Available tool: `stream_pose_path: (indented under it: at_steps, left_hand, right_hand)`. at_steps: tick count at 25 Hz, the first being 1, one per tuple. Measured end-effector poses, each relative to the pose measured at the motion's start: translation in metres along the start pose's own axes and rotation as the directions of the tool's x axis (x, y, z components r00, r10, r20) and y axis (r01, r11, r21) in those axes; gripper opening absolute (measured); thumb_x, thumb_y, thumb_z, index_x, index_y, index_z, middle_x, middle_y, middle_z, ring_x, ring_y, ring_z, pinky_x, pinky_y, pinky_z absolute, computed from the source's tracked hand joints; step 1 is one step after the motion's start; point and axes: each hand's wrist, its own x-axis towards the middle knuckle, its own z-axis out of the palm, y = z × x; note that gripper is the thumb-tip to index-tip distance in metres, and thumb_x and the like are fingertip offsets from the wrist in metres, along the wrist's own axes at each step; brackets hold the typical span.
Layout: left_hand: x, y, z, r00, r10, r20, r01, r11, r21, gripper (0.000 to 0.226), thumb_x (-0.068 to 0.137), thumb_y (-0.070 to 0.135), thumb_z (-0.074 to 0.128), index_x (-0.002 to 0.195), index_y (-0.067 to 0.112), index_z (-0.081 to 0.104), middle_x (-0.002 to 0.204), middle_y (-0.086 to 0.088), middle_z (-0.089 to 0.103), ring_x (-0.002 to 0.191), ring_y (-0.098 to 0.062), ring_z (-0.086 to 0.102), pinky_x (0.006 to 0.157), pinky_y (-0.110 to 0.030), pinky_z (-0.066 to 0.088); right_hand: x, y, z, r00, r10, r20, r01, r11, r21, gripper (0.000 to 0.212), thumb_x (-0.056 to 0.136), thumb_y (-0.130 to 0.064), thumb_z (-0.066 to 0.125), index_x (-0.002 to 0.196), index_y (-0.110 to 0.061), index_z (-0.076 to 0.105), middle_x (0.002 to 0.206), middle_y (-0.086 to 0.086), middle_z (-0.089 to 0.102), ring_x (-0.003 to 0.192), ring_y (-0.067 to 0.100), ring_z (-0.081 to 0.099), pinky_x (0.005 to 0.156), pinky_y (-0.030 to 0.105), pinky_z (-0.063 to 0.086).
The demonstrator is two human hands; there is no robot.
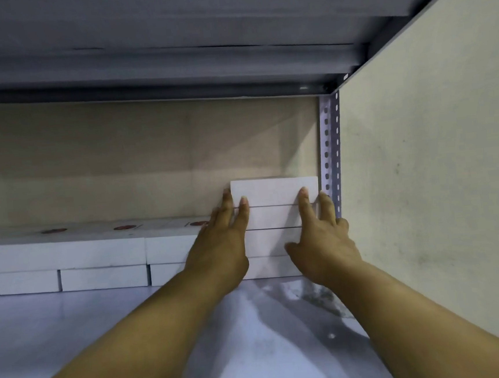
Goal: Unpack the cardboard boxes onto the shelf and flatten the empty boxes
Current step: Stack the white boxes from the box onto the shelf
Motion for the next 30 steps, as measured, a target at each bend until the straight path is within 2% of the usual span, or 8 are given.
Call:
stream_pose_path:
  at_steps: [4,6,10,13,15,19,24,30]
  left_hand:
    - [-0.012,-0.002,-0.006,0.997,0.044,-0.068,-0.030,0.980,0.196,0.088,0.089,-0.007,0.047,0.152,0.029,-0.002,0.159,-0.002,-0.019,0.147,-0.026,-0.011,0.119,-0.040,0.010]
    - [-0.023,0.002,-0.012,0.990,0.040,-0.133,-0.010,0.976,0.217,0.075,0.093,0.002,0.047,0.153,0.028,0.010,0.161,-0.003,0.000,0.147,-0.026,0.004,0.117,-0.036,0.018]
    - [-0.052,0.008,-0.029,0.974,0.017,-0.225,0.039,0.969,0.244,0.052,0.094,0.012,0.049,0.143,0.024,0.036,0.145,0.000,0.036,0.129,-0.023,0.038,0.101,-0.032,0.038]
    - [-0.081,-0.005,-0.051,0.932,0.153,-0.329,-0.035,0.940,0.339,0.042,0.066,0.005,0.079,0.105,0.014,0.067,0.104,-0.005,0.064,0.085,-0.029,0.064,0.070,-0.038,0.054]
    - [-0.107,-0.027,-0.069,0.910,0.133,-0.393,-0.013,0.956,0.293,0.039,0.052,0.003,0.086,0.087,0.010,0.070,0.082,-0.007,0.068,0.066,-0.031,0.065,0.054,-0.039,0.055]
    - [-0.163,-0.076,-0.116,0.896,0.030,-0.443,0.092,0.964,0.250,0.039,0.059,0.012,0.087,0.094,0.012,0.069,0.087,-0.005,0.069,0.072,-0.031,0.066,0.058,-0.040,0.055]
    - [-0.254,-0.147,-0.171,0.895,-0.052,-0.442,0.243,0.890,0.386,0.040,0.061,0.016,0.087,0.097,0.013,0.069,0.089,-0.007,0.068,0.072,-0.032,0.065,0.055,-0.041,0.054]
    - [-0.368,-0.208,-0.217,0.859,-0.237,-0.454,0.424,0.826,0.371,0.031,0.066,0.009,0.080,0.094,0.010,0.068,0.089,-0.007,0.066,0.070,-0.033,0.062,0.052,-0.039,0.050]
  right_hand:
    - [-0.015,-0.006,-0.008,0.968,-0.014,-0.249,0.014,1.000,-0.001,0.056,0.094,-0.032,0.054,0.142,-0.019,0.029,0.145,0.012,0.025,0.128,0.033,0.030,0.097,0.042,0.039]
    - [-0.022,-0.007,-0.010,0.942,-0.067,-0.330,0.086,0.995,0.044,0.043,0.093,-0.029,0.054,0.133,-0.016,0.043,0.134,0.009,0.040,0.119,0.030,0.038,0.090,0.039,0.041]
    - [-0.043,-0.021,-0.011,0.929,-0.218,-0.300,0.251,0.965,0.077,0.031,0.093,-0.034,0.055,0.121,-0.021,0.056,0.122,0.000,0.057,0.111,0.023,0.051,0.087,0.036,0.048]
    - [-0.060,-0.048,-0.012,0.907,-0.353,-0.229,0.377,0.924,0.069,0.025,0.093,-0.038,0.053,0.113,-0.025,0.058,0.112,-0.005,0.058,0.105,0.018,0.052,0.085,0.034,0.047]
    - [-0.073,-0.073,-0.010,0.886,-0.422,-0.193,0.446,0.888,0.109,0.022,0.093,-0.039,0.053,0.109,-0.026,0.059,0.109,-0.008,0.059,0.101,0.016,0.054,0.084,0.033,0.047]
    - [-0.107,-0.130,0.008,0.862,-0.483,-0.153,0.507,0.827,0.242,0.018,0.093,-0.039,0.054,0.100,-0.026,0.062,0.100,-0.010,0.061,0.095,0.011,0.056,0.082,0.031,0.049]
    - [-0.172,-0.222,0.047,0.776,-0.622,-0.104,0.608,0.692,0.389,0.015,0.093,-0.041,0.053,0.094,-0.027,0.059,0.096,-0.012,0.059,0.091,0.009,0.054,0.081,0.030,0.048]
    - [-0.253,-0.312,0.086,0.685,-0.722,-0.092,0.646,0.545,0.534,0.014,0.093,-0.038,0.053,0.087,-0.026,0.056,0.091,-0.008,0.058,0.086,0.013,0.053,0.076,0.034,0.049]
